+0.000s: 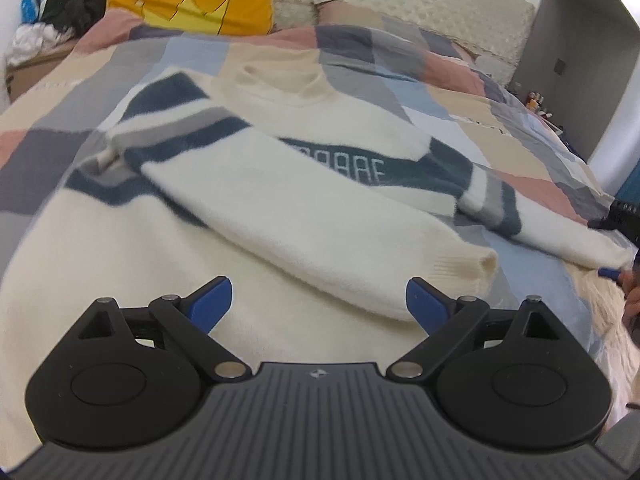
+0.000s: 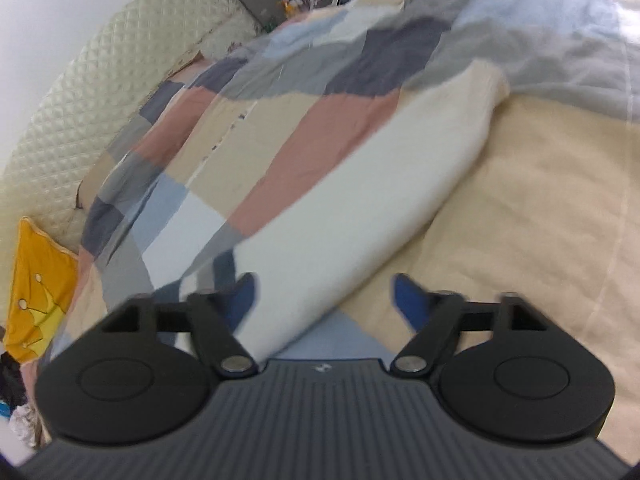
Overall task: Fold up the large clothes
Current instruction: 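Move the right gripper to the other sleeve cuff and close on it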
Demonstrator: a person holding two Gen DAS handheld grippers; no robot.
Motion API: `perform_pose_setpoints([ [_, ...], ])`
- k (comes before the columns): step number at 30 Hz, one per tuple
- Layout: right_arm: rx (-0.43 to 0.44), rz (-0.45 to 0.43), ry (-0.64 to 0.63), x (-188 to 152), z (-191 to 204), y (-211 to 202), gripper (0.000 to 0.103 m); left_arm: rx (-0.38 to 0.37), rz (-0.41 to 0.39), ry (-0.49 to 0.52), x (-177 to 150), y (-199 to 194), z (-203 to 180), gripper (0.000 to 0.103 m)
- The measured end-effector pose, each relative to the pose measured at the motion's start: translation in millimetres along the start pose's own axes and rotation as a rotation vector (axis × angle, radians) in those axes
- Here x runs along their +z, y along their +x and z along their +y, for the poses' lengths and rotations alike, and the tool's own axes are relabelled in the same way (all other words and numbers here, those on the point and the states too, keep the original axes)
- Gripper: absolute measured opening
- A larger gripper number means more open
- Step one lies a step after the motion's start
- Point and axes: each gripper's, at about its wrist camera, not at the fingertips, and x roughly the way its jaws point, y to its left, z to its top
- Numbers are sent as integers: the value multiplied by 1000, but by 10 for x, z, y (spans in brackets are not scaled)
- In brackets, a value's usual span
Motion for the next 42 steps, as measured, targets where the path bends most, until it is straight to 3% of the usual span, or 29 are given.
perform_pose_setpoints([
  [2,-55,-20,-6,2,-50,79,84,0,9,-19,-1,42,25,96],
  [8,3,13,157,40,-453,338,88,1,43,-63,-30,135,89,96],
  [12,104,-18,341,62,-746,392,89,22,34,-50,-39,145,68,96],
  [16,176,-66,445,65,-837,427,92,34,40,-52,-59,182,49,96],
  [25,238,-123,400,280,-858,623,91,57,39,-80,-68,257,94,96],
  [32,281,-167,511,491,-1047,781,92,76,50,-107,-34,403,128,96],
  [38,270,-174,395,724,-982,926,92,101,39,-86,-15,450,93,96],
  [42,298,-214,416,823,-1099,961,91,105,43,-88,-1,485,80,96],
])
